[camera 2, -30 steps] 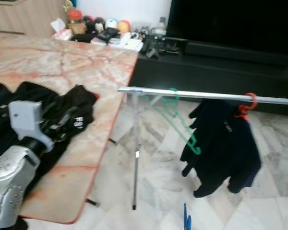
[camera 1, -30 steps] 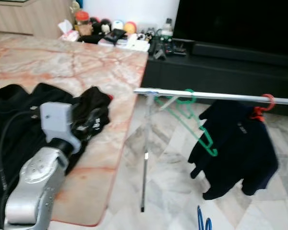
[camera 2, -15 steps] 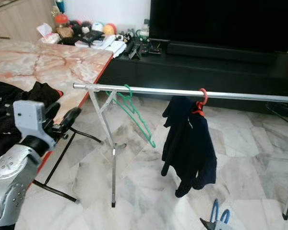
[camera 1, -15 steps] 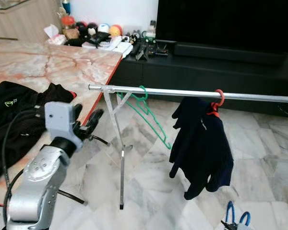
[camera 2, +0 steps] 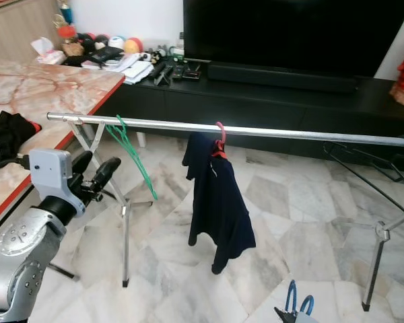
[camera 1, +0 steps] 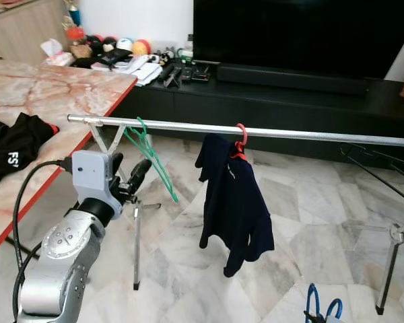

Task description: Hang hanger

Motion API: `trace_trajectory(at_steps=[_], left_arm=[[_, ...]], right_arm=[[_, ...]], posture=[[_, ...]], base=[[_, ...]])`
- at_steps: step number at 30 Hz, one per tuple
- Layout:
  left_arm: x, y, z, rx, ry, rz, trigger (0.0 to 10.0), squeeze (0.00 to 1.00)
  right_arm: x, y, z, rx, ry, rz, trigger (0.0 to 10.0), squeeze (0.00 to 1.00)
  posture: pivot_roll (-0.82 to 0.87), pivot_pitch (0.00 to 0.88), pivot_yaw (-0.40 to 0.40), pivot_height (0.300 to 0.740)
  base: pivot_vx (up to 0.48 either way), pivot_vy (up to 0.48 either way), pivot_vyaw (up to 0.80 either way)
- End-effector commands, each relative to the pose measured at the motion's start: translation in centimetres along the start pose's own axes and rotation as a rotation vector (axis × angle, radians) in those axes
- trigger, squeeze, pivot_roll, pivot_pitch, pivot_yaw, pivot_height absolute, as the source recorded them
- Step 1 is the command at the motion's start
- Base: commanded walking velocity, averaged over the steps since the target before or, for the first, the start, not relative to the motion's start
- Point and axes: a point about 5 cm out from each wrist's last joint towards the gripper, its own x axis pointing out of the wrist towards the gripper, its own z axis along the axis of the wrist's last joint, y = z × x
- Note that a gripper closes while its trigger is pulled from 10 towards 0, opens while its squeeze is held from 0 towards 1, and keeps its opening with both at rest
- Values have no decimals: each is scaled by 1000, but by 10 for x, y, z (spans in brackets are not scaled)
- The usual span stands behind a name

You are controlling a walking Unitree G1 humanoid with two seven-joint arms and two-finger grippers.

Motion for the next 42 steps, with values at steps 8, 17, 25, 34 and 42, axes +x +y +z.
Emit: trace_trajectory(at_steps=[8,17,25,34,42], left_arm=[[1,-11,1,-8,-11,-32,10000,0],[0,-17,-4,-13,1,-47,10000,0],[-11,-22,-32,0,149,-159,10000,0],[-17,-28,-52,7,223,-199,10000,0],[-42,-51,-81,174,438,-664,10000,0]], right_arm=[[0,0,1,53,-10,-3,10000,0],[1,-3,7,78,-31,-10,10000,0],[2,3,16,57,-58,18,10000,0],[5,30,39,-33,-105,177,10000,0],[-11,97,75,-757,-155,813,10000,0]], posture=[[123,115,16,740],[108,132,3,740],[99,143,-8,740],[99,145,-28,740],[80,154,-44,740]], base=[[0,-480,0],[0,-461,0],[0,-39,0],[0,0,0],[0,0,0]])
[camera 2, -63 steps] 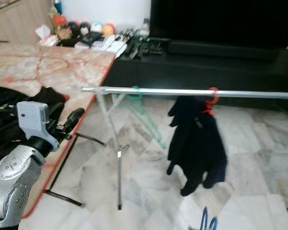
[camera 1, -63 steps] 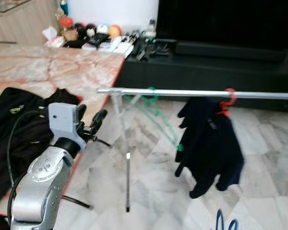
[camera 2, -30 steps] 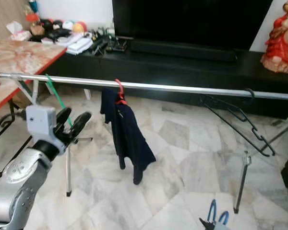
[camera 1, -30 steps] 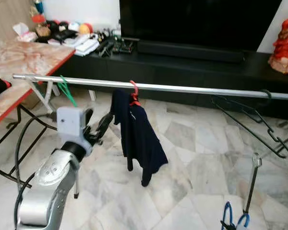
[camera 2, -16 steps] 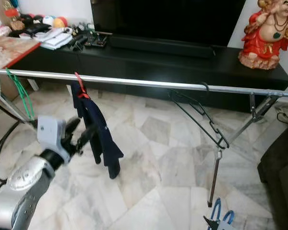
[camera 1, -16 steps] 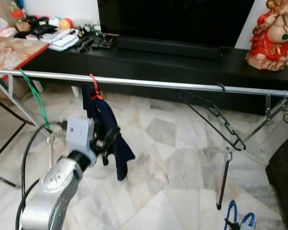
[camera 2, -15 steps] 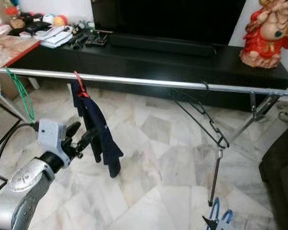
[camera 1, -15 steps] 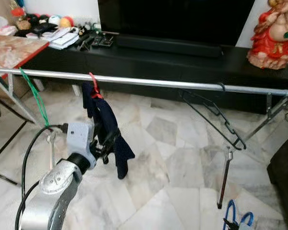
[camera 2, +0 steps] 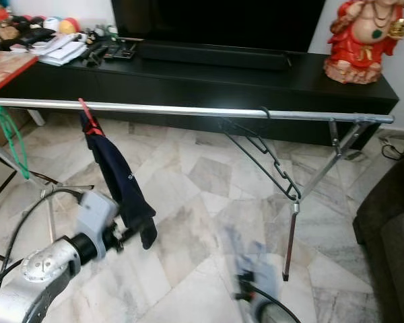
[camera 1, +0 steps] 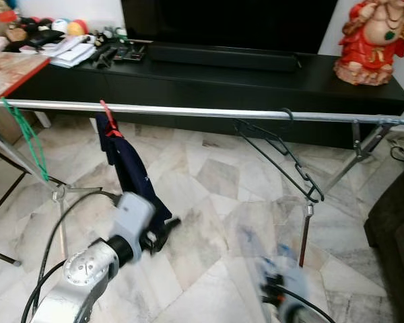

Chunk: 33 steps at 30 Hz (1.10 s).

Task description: Hang hanger

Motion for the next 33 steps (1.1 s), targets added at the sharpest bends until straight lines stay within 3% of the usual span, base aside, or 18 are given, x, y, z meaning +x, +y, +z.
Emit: trace_trajectory(at_steps=[1,2,3,4,7,10,14,15,20,25,33], left_arm=[[-1,-10,-4,33,44,-139,10000,0],[-2,-11,-5,42,56,-169,10000,0],[-2,-17,-11,106,118,-293,10000,0],[-2,-17,-11,106,118,-293,10000,0],[-1,-22,-15,188,171,-431,10000,0],[6,-25,-6,180,135,-515,10000,0],[8,-27,-5,181,147,-575,10000,0],[11,-29,-6,224,168,-641,10000,0],[20,-29,-6,287,175,-724,10000,0],[26,-21,-13,368,253,-710,10000,0],[28,-22,-20,385,296,-744,10000,0]], right_arm=[[-6,-5,2,-152,51,123,10000,0],[-7,-5,5,-196,63,157,10000,0],[-11,-7,14,-330,93,283,10000,0],[-11,-7,14,-330,93,283,10000,0],[-16,-8,27,-471,129,439,10000,0],[-22,-6,43,-564,125,604,10000,0],[-24,-3,49,-617,108,653,10000,0],[-25,-1,52,-683,130,701,10000,0],[-28,3,55,-740,171,805,10000,0],[-31,4,56,-777,194,853,10000,0],[-27,12,60,-785,164,872,10000,0]], posture=[[80,154,-44,740],[75,154,-48,740],[73,153,-52,740],[73,153,-52,740],[67,154,-55,740],[61,155,-56,740],[51,159,-62,740],[46,161,-64,740],[34,156,-72,740],[32,159,-79,740],[28,160,-81,740]], base=[[0,0,0],[0,0,0],[0,0,0],[0,0,0],[0,0,0],[0,0,0],[0,0,0],[0,0,0],[0,0,0],[0,0,0],[0,0,0]])
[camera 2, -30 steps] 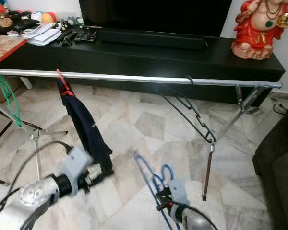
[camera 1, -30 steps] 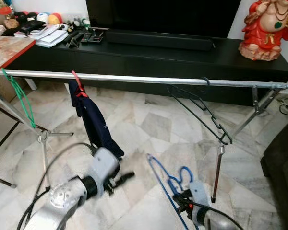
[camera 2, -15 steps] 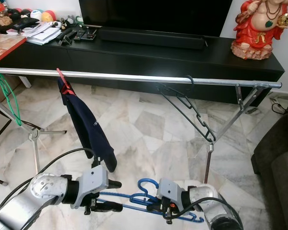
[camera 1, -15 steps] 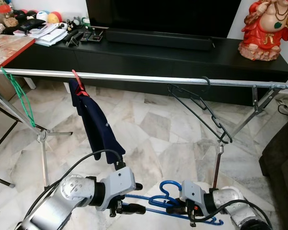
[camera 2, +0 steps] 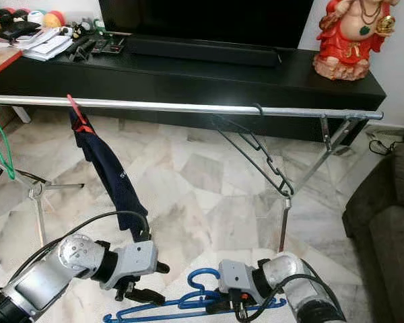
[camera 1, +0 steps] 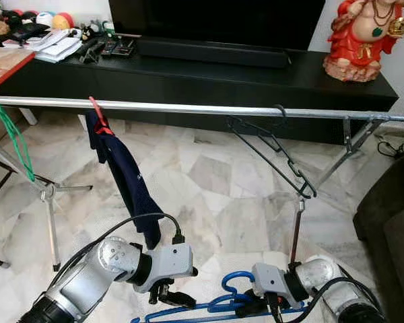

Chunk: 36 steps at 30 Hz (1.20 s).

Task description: Hang hanger

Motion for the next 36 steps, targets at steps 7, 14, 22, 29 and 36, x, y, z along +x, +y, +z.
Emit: trace_trajectory(at_steps=[7,14,22,29,36], left_arm=[[9,1,3,6,-27,4,10000,271],[18,3,14,4,-77,0,10000,0],[25,5,15,6,-80,8,824,0],[20,6,9,12,-42,-10,0,0],[19,7,8,15,-32,-3,0,0]], right_arm=[[7,-10,14,-21,-41,-50,10000,0],[7,-19,20,6,-71,-121,10000,0],[2,-23,28,-12,-104,-106,10000,0],[-3,-25,30,-13,-106,-109,10000,0],[-5,-26,30,3,-119,-106,10000,0]], posture=[[31,140,-75,740],[32,123,-75,740],[22,117,-75,740],[22,132,-84,740],[22,138,-88,740]], base=[[0,0,0],[0,0,0],[0,0,0],[0,0,0],[0,0,0]])
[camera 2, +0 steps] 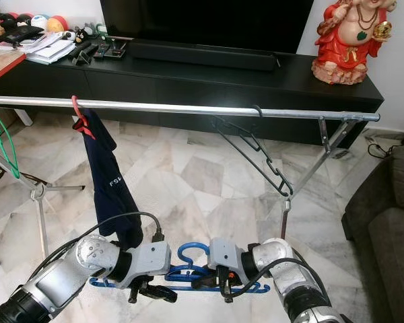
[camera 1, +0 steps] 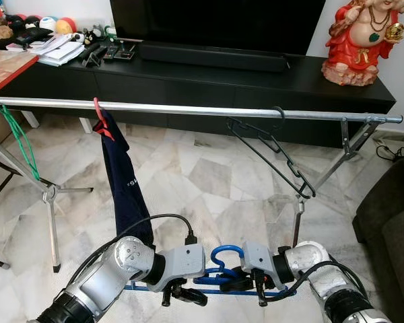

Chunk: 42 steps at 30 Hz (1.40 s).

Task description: Hang hanger

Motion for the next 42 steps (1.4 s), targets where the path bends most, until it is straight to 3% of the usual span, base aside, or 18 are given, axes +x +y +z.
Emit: trace_trajectory(at_steps=[1,26,27,37,42], left_arm=[[2,-1,-1,8,6,-17,0,0],[1,-1,-1,6,-16,-21,0,0],[1,-1,-1,6,-18,-23,0,0],[-6,-1,-14,-9,52,-20,0,0],[-14,0,-33,13,177,8,0,0]], right_arm=[[-6,-5,5,-11,-15,-21,10000,0],[-12,-7,3,47,-21,-23,10000,0],[-12,-7,2,53,-22,-21,10000,1000],[-17,-6,0,82,-8,15,10000,1000],[-21,-5,-2,88,10,42,10000,1000]], posture=[[21,139,-88,740],[22,151,-91,740],[22,151,-91,740],[22,147,-93,740],[20,148,-93,740]], base=[[0,0,0],[0,0,0],[0,0,0],[0,0,0],[0,0,0]])
